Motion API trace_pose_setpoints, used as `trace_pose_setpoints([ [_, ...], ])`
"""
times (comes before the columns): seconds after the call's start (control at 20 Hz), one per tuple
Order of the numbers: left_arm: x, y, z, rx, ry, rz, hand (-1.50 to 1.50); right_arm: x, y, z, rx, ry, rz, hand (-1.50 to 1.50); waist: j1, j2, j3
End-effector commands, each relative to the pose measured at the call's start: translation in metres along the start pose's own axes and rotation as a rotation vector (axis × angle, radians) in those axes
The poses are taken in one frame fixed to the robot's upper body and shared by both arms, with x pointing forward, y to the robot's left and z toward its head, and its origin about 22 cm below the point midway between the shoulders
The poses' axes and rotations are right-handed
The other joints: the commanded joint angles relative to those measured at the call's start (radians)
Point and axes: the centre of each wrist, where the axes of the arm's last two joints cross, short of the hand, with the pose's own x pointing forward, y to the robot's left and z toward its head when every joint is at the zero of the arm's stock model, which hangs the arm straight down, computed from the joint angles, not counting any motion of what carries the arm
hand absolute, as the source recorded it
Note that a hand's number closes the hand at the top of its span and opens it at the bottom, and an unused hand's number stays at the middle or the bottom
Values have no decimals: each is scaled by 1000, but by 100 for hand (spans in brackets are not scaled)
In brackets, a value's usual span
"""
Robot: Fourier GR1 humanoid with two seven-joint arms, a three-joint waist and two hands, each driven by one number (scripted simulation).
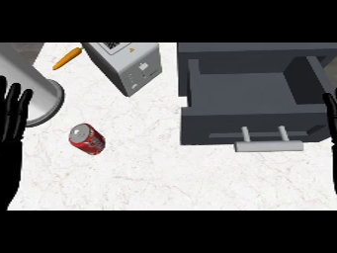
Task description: Pick up the can, place it into the drawer and close the drawer
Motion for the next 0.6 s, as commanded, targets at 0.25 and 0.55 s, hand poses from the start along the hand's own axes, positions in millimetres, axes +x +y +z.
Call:
trace_pose_setpoints([
  [0.25, -2, -9, -22, -681, -98, 364, -150, 5, 17, -7, 131, -33, -64, -150, -16, 31, -26],
  [0.55, -26, 100, -31, -808, 224, 212, -150, -23, -11, 18, -100, 279, 24, -150, 1, 31, -19],
])
